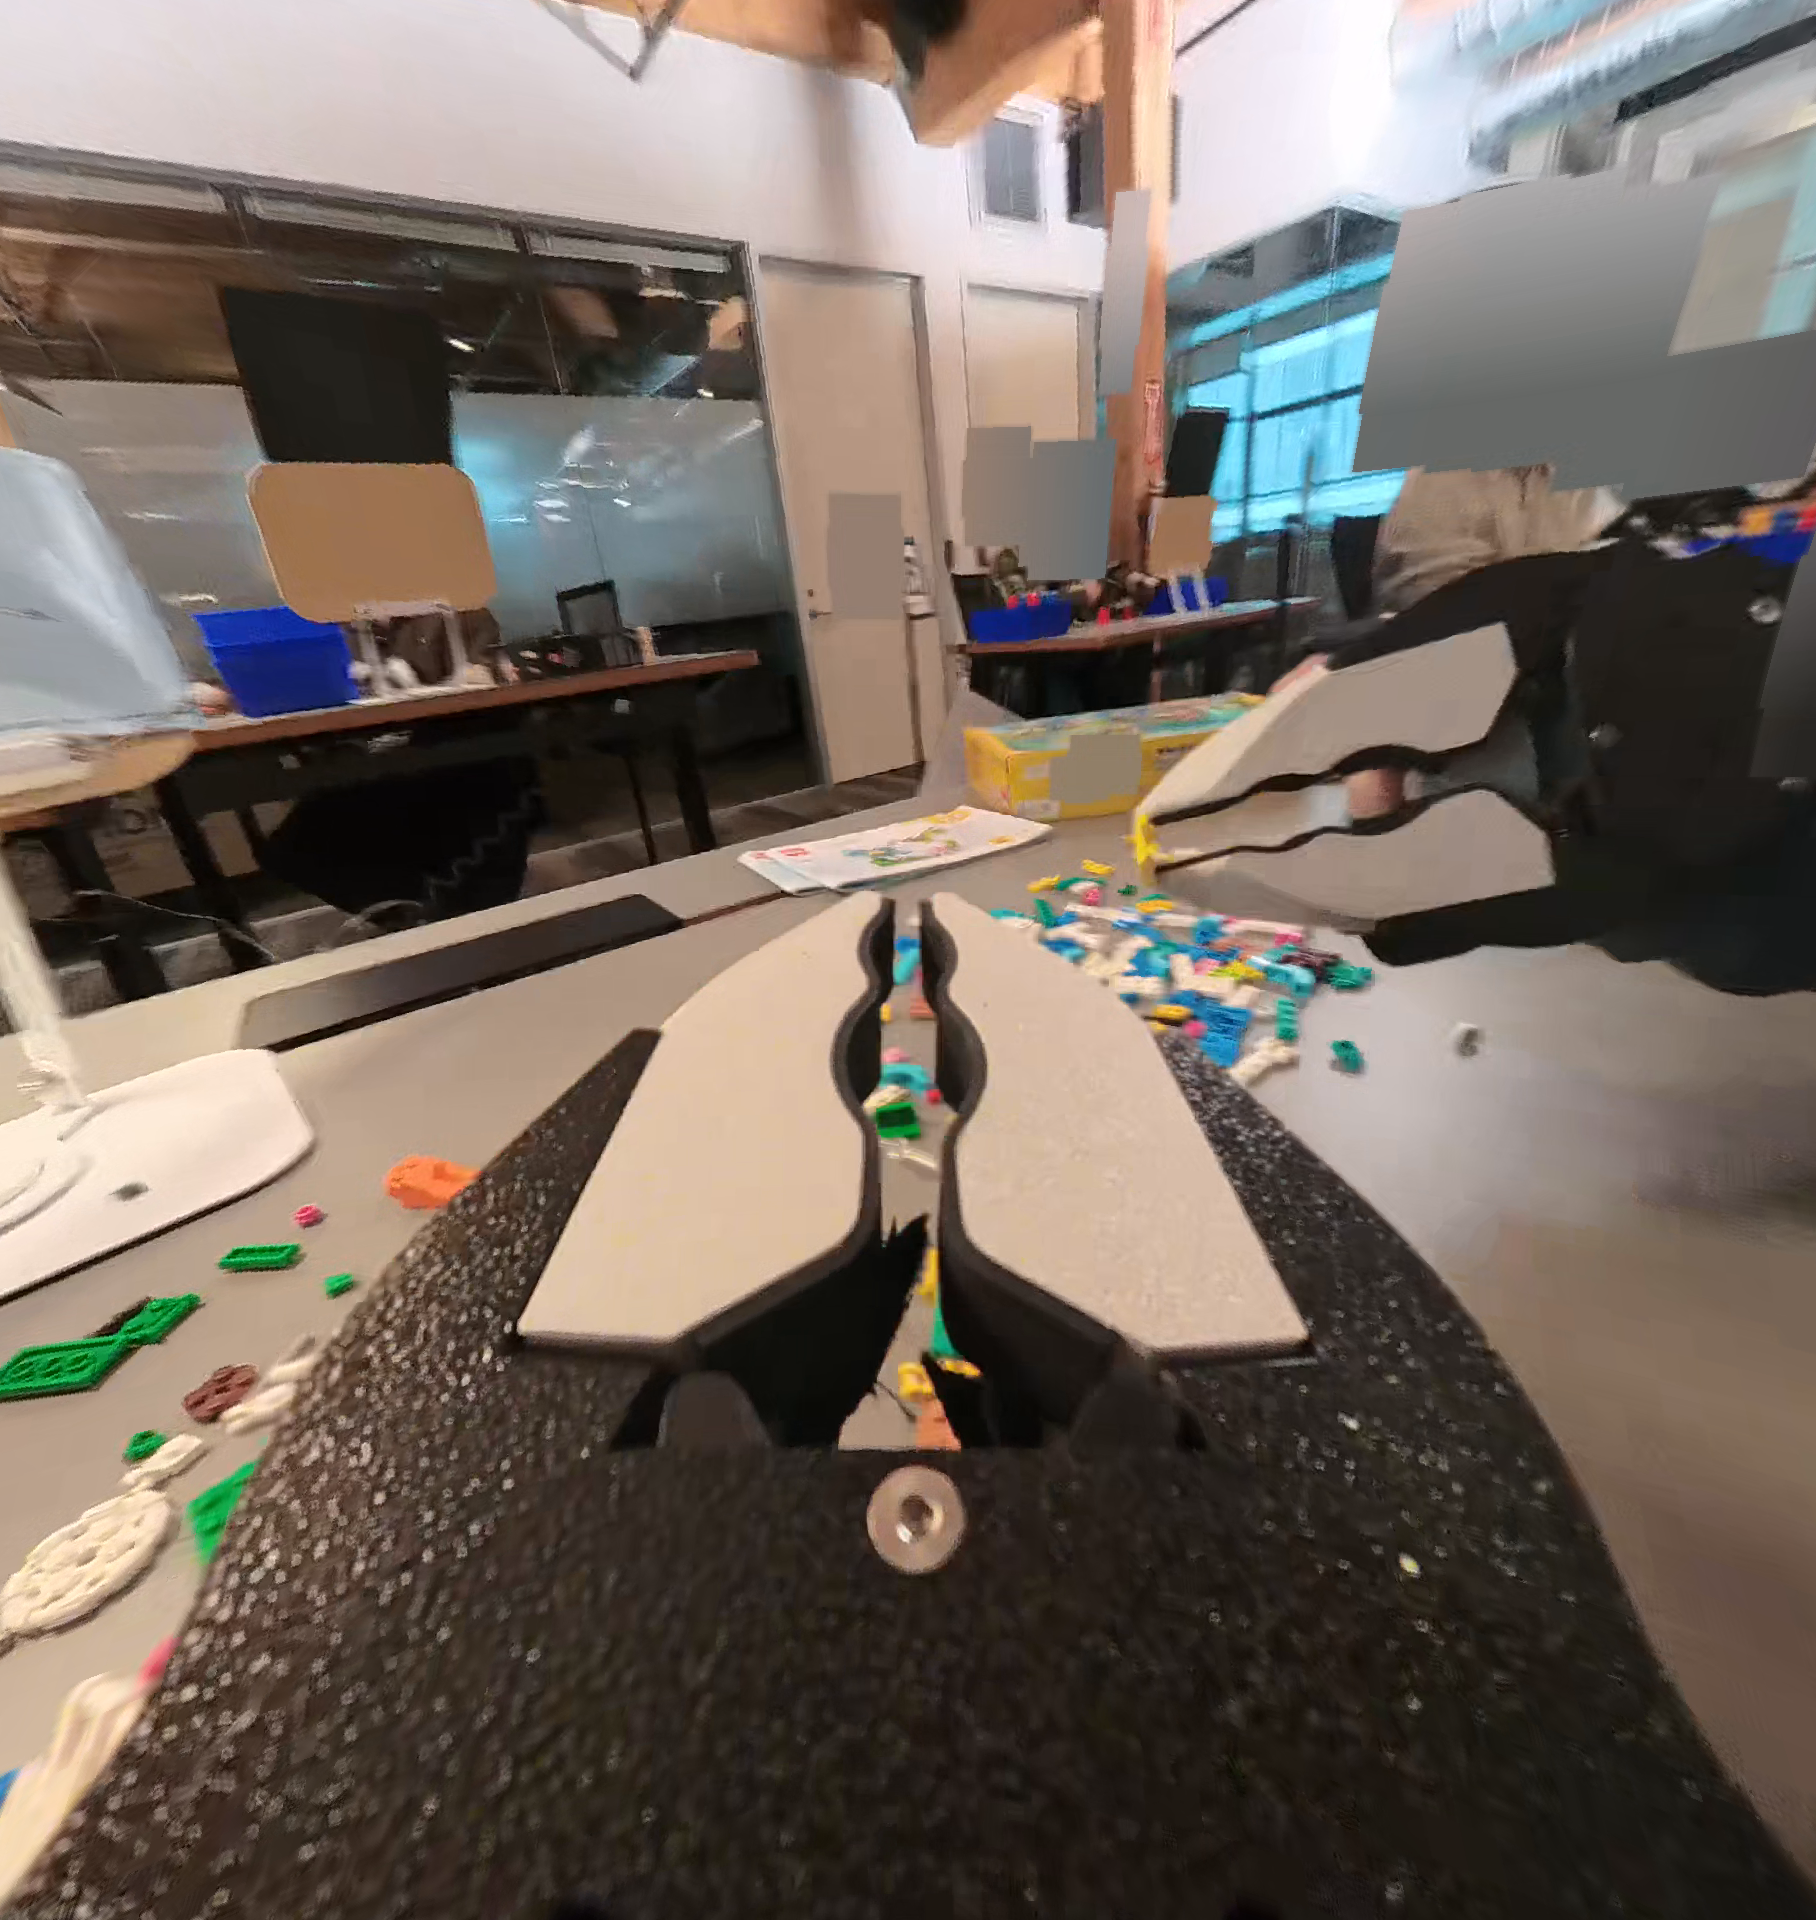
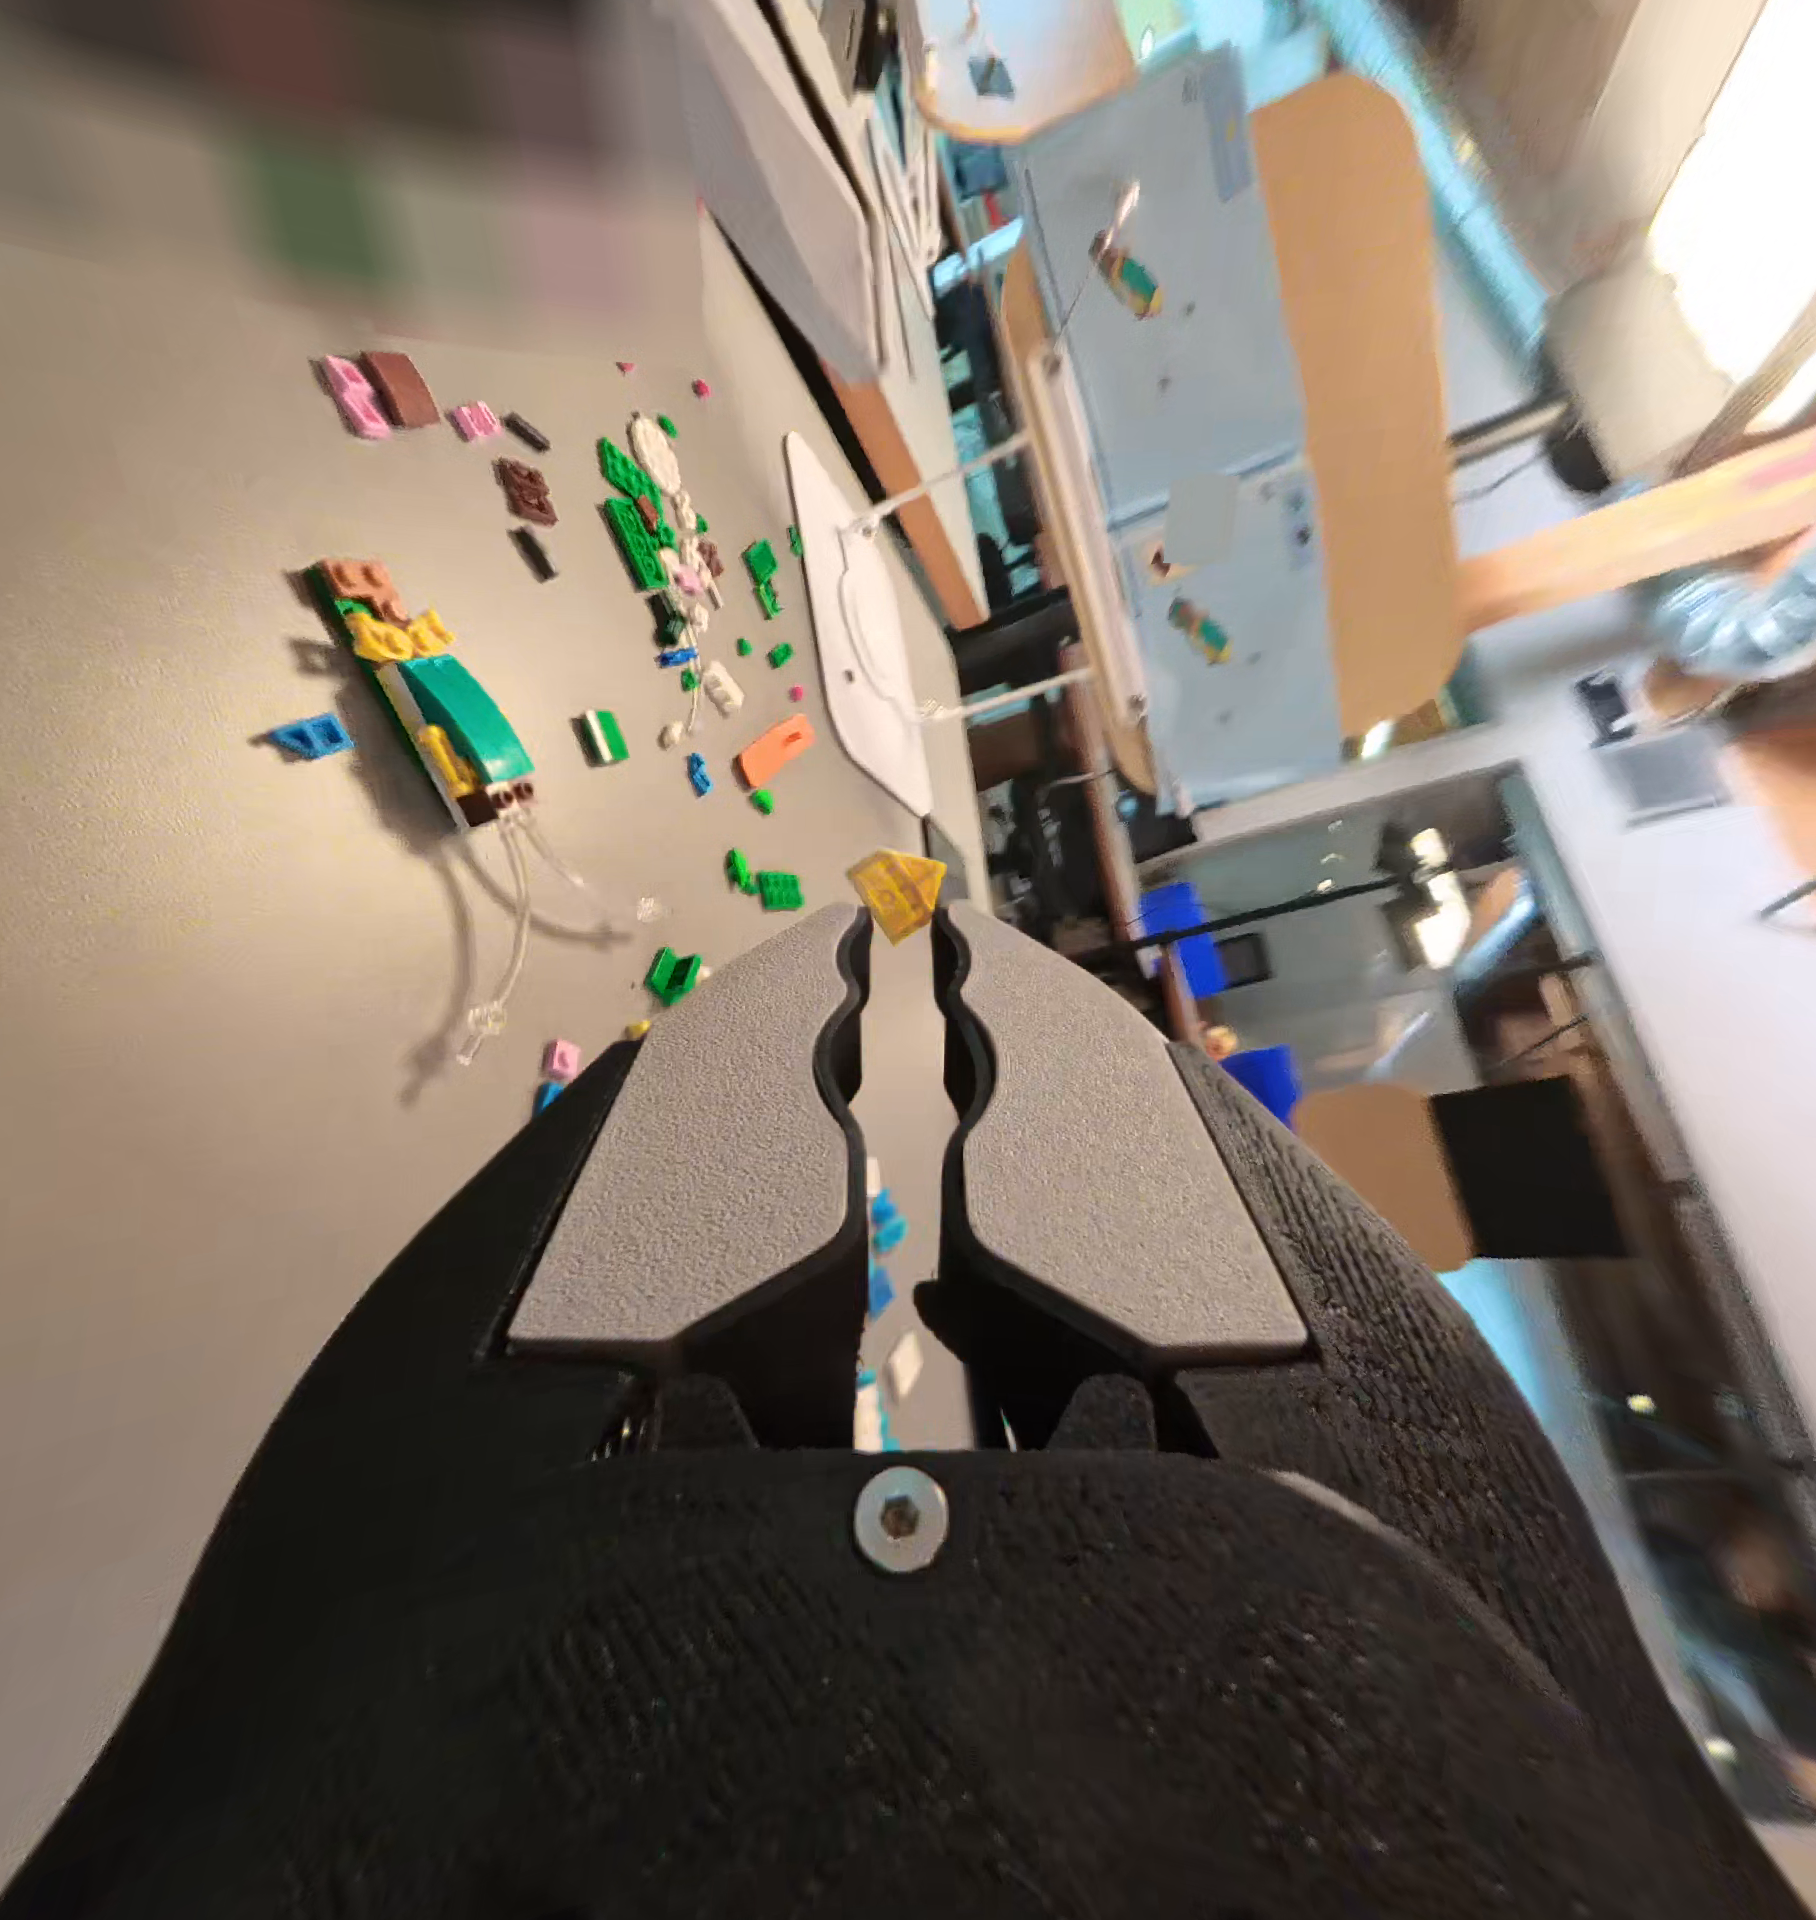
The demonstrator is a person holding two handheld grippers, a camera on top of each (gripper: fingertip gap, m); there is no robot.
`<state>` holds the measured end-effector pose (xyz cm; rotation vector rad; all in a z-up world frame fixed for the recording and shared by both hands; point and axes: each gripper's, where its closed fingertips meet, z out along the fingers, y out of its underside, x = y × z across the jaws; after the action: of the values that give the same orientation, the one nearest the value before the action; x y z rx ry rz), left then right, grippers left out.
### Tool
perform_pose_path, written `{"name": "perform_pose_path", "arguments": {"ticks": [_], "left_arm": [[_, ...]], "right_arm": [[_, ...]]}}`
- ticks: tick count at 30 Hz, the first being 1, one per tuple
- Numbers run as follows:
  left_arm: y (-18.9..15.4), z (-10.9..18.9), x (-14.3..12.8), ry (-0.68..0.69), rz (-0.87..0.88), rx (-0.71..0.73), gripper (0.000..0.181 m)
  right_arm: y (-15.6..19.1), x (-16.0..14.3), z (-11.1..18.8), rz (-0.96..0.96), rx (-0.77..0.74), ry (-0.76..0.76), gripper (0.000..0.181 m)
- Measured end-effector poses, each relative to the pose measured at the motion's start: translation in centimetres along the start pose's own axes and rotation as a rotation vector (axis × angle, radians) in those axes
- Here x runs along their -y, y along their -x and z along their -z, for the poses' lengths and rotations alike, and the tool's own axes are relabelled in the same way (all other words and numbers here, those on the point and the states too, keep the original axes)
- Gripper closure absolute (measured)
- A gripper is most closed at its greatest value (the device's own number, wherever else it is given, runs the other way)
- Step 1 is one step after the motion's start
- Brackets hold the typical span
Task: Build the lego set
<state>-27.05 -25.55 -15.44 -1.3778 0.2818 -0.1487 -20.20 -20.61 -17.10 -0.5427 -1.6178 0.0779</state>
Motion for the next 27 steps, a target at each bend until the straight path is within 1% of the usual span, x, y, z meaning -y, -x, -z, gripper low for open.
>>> {"name": "perform_pose_path", "arguments": {"ticks": [1,3,5,9,14,16,17,18,21,24,27], "left_arm": [[-0.9,-0.3,-0.3,0.026,0.014,-0.055,0.172],[-2.7,-0.9,-1.3,0.096,0.038,-0.156,0.155],[-4.0,-1.1,-1.9,0.125,0.05,-0.219,0.15],[-4.9,-1.2,-1.9,0.136,0.016,-0.261,0.157],[-5.2,-1.2,-2.0,0.141,-0.009,-0.262,0.158],[-5.4,-1.2,-1.9,0.131,-0.016,-0.27,0.165],[-5.4,-1.2,-1.8,0.124,-0.022,-0.267,0.173],[-5.3,-1.2,-1.7,0.117,-0.03,-0.259,0.177],[-5.1,-1.1,-1.5,0.111,-0.061,-0.243,0.178],[-4.9,-1.0,-1.4,0.113,-0.09,-0.236,0.179],[-4.7,-1.0,-1.3,0.12,-0.145,-0.205,0.179]], "right_arm": [[0.2,0.7,0.0,0.022,-0.014,-0.014,0.172],[0.4,1.9,-0.1,0.043,-0.039,-0.05,0.172],[0.6,2.8,-0.3,0.058,-0.045,-0.079,0.172],[1.0,3.9,-0.6,0.077,-0.028,-0.12,0.173],[1.6,4.8,-0.8,0.148,-0.032,-0.149,0.173],[1.6,5.1,-0.8,0.159,-0.043,-0.154,0.173],[1.6,5.1,-0.8,0.163,-0.045,-0.157,0.173],[1.6,5.2,-0.8,0.163,-0.046,-0.161,0.173],[1.4,5.4,-0.8,0.166,-0.059,-0.17,0.173],[1.1,5.7,-0.7,0.138,-0.071,-0.194,0.18],[1.0,5.5,-0.7,0.016,-0.049,-0.204,0.178]]}}
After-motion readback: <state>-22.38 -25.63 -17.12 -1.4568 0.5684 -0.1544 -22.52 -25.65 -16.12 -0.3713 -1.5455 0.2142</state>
